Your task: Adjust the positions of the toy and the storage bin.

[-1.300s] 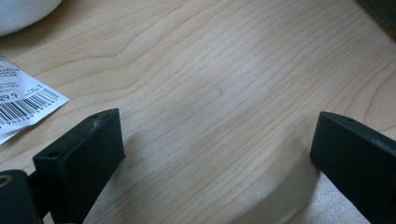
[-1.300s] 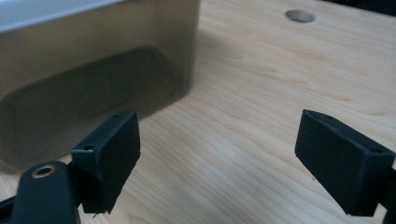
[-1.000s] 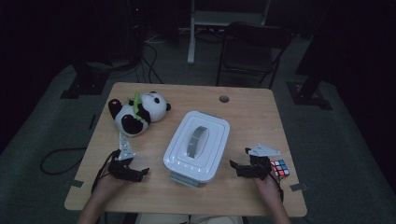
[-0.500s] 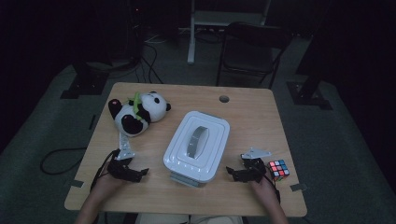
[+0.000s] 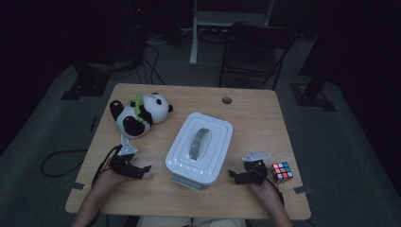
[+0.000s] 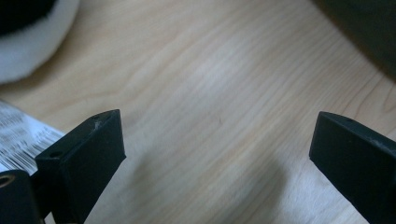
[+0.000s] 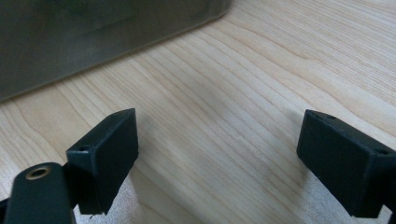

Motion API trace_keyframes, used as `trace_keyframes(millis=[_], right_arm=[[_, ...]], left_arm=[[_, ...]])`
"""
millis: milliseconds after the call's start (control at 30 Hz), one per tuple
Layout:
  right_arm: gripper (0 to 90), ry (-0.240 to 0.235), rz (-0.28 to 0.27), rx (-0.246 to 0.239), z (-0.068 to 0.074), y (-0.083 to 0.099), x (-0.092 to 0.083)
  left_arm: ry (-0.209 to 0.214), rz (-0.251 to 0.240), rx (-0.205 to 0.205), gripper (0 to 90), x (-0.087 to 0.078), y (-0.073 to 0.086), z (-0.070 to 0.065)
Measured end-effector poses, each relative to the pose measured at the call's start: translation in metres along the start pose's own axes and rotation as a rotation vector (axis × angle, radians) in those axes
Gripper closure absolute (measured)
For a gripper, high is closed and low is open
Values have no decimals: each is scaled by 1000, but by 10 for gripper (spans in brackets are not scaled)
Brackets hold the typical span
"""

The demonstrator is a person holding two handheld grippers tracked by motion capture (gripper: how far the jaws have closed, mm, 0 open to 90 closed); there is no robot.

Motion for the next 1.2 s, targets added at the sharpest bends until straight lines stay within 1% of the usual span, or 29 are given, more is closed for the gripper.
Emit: trace_keyframes(millis=[100, 167, 300, 333, 400, 467, 500, 533, 567, 600, 633, 733, 800, 900, 933, 967, 1033, 1067, 1100, 1133, 1167, 1200], right_arm=[[123, 0, 0, 0, 0, 0, 0], [123, 0, 0, 0, 0, 0, 0], [123, 0, 0, 1, 0, 0, 0], [123, 0, 2, 0, 0, 0, 0], [123, 0, 1, 0, 0, 0, 0], [123, 0, 1, 1, 0, 0, 0], [123, 0, 1, 1, 0, 0, 0], [123, 0, 1, 1, 0, 0, 0], [123, 0, 1, 0, 0, 0, 0], [124, 1, 0, 1, 0, 0, 0], [125, 2, 0, 2, 0, 0, 0], [125, 3, 1, 2, 0, 0, 0], [125, 3, 0, 2, 0, 0, 0], [125, 3, 1, 2, 0, 0, 0], [125, 3, 1, 2, 0, 0, 0], [125, 3, 1, 2, 0, 0, 0], [125, 3, 1, 2, 0, 0, 0], [125, 3, 1, 2, 0, 0, 0], [125, 3, 1, 2, 0, 0, 0], [125, 3, 1, 2, 0, 0, 0], [125, 3, 1, 2, 0, 0, 0], [125, 3, 1, 2, 0, 0, 0]], left_arm=[[0, -13, 20, 41, -5, -11, -1], [3, -28, 25, 41, -10, -21, -1], [12, -66, 44, 41, -22, -44, -1], [11, -80, 50, 41, -24, -51, 0], [6, -88, 65, 48, -29, -62, 1], [-1, -107, 69, 48, -34, -74, 4], [-1, -107, 69, 48, -34, -74, 4], [-9, -128, 69, 48, -37, -86, 9], [-10, -132, 71, 49, -39, -91, 12], [-10, -132, 71, 49, -39, -91, 12], [-20, -145, 81, 49, -41, -100, 19], [-36, -163, 64, 50, -42, -113, 30], [-26, -185, 44, 50, -44, -123, 37], [-39, -204, 22, 51, -44, -137, 48], [-36, -209, 11, 51, -43, -141, 52], [-31, -207, 1, 51, -42, -145, 55], [-56, -206, 5, 51, -39, -151, 64], [-50, -207, -14, 51, -37, -154, 68], [-57, -211, -24, 51, -35, -157, 73], [-57, -209, -29, 51, -33, -159, 76], [-40, -211, -43, 51, -31, -161, 78], [-39, -212, -51, 60, -29, -162, 81]])
Point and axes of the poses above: each handheld gripper's, and its own axes: x roughly forward along the jaws, y roughly out of its underside, z roughly to its left, the point moved 7 cm from there along x, roughly forward along the jaws, and after that the axes turned 13 degrees about -x, right-handed, at the moved point
